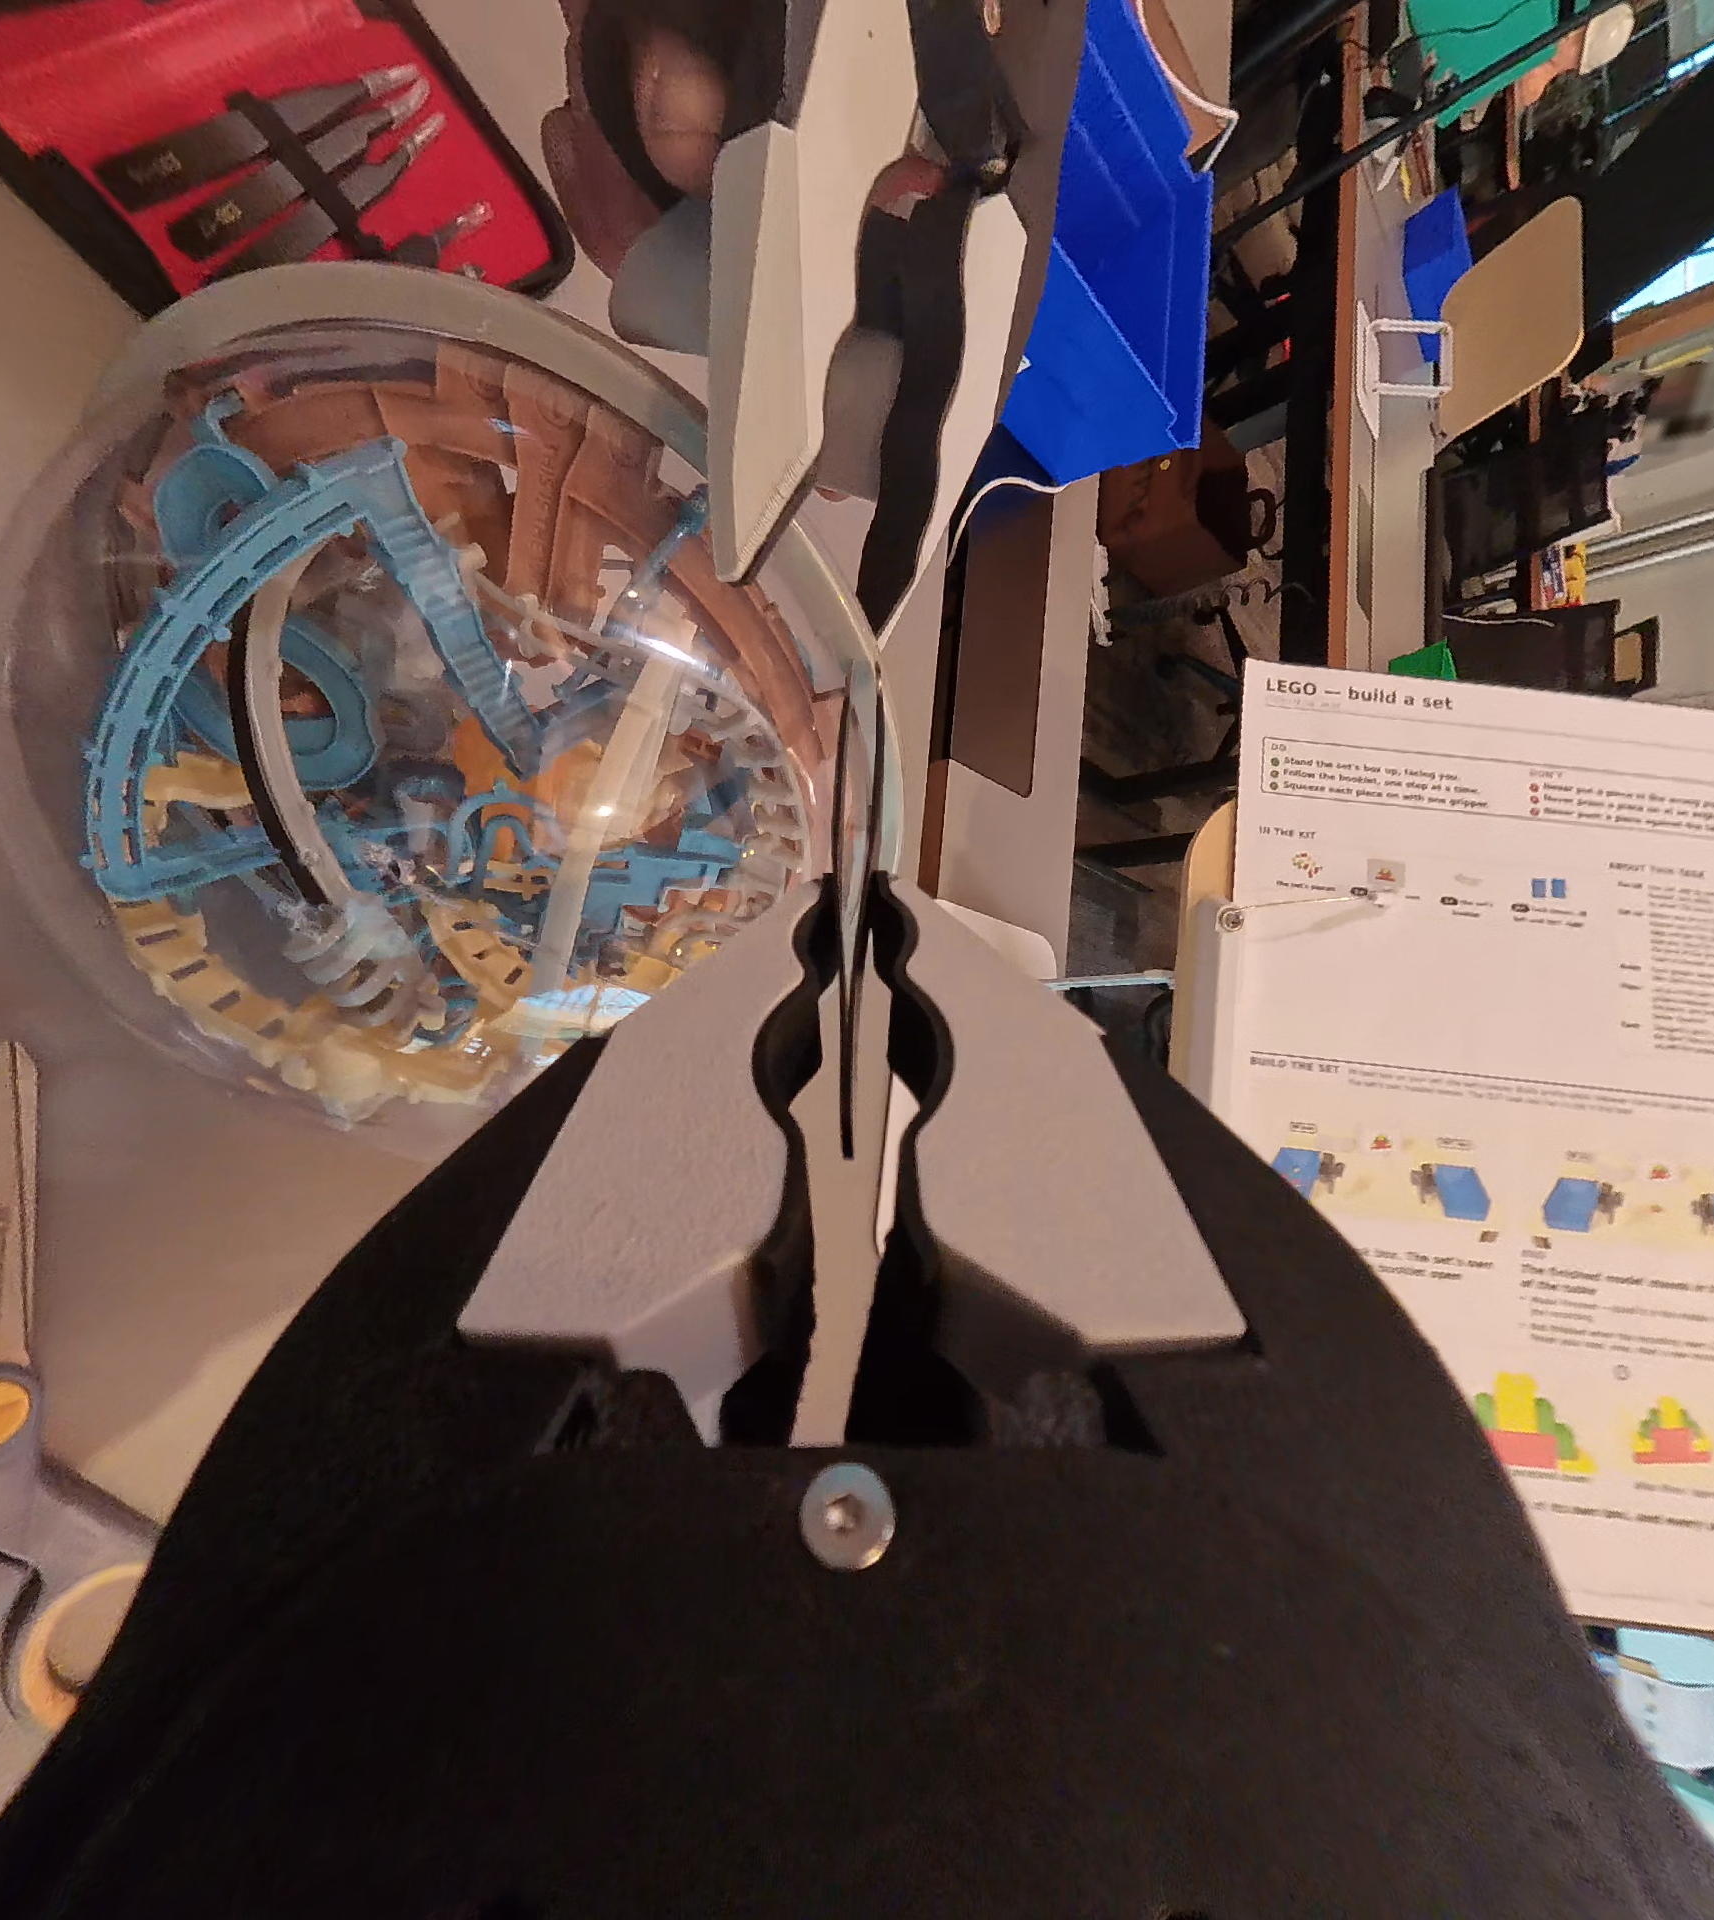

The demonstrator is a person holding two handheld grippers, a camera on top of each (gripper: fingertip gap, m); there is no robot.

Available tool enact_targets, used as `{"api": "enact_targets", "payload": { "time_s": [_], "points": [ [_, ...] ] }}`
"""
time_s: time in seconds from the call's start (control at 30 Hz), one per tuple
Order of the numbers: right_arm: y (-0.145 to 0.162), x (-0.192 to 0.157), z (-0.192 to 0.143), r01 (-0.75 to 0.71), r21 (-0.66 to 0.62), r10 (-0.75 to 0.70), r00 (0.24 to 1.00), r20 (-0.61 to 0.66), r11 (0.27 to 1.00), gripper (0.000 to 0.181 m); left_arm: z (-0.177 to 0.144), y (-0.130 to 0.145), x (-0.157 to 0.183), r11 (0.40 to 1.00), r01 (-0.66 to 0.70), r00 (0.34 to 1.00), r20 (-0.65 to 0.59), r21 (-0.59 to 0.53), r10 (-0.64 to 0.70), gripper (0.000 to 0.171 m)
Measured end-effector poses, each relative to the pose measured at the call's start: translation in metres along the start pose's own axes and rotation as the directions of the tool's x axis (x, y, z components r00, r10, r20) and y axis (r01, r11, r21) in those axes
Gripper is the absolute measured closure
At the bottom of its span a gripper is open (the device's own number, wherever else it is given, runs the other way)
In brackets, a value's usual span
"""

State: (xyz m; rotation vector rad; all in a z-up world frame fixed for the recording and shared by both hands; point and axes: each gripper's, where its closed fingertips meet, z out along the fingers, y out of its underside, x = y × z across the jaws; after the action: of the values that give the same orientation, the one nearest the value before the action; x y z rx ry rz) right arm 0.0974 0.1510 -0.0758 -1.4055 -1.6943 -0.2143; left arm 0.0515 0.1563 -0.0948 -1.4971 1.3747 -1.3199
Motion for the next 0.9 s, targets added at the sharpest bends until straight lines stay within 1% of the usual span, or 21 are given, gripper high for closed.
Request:
{"api": "enact_targets", "payload": {
  "time_s": [0.23,0.4,0.43,0.6,0.73,0.9],
  "points": [
    [-0.001,0.006,-0.004,0.165,-0.112,-0.158,0.985,0.064,0.98,0.177,0.001,-0.001,0.001,0.999,0.009,1.0,-0.003,0.035,-0.009,0.136],
    [-0.003,0.005,-0.003,0.221,-0.131,-0.206,0.971,0.121,0.966,0.176,0.003,0.0,0.002,0.998,0.021,1.0,-0.007,0.052,-0.021,0.138],
    [-0.003,0.007,-0.004,0.228,-0.131,-0.211,0.969,0.128,0.965,0.177,0.003,0.0,0.002,0.998,0.024,1.0,-0.007,0.055,-0.024,0.141],
    [-0.006,0.011,-0.003,0.285,-0.156,-0.254,0.948,0.193,0.946,0.177,0.004,0.0,0.002,0.997,0.024,1.0,0.007,0.07,-0.024,0.141],
    [-0.011,0.009,-0.002,0.304,-0.145,-0.267,0.936,0.229,0.942,0.178,0.003,0.0,0.001,0.994,0.048,0.999,0.009,0.102,-0.049,0.142],
    [-0.015,0.001,-0.001,0.267,-0.113,-0.24,0.947,0.213,0.957,0.179,0.007,0.005,0.001,0.991,0.075,0.997,-0.003,0.114,-0.075,0.144]
  ]
}}
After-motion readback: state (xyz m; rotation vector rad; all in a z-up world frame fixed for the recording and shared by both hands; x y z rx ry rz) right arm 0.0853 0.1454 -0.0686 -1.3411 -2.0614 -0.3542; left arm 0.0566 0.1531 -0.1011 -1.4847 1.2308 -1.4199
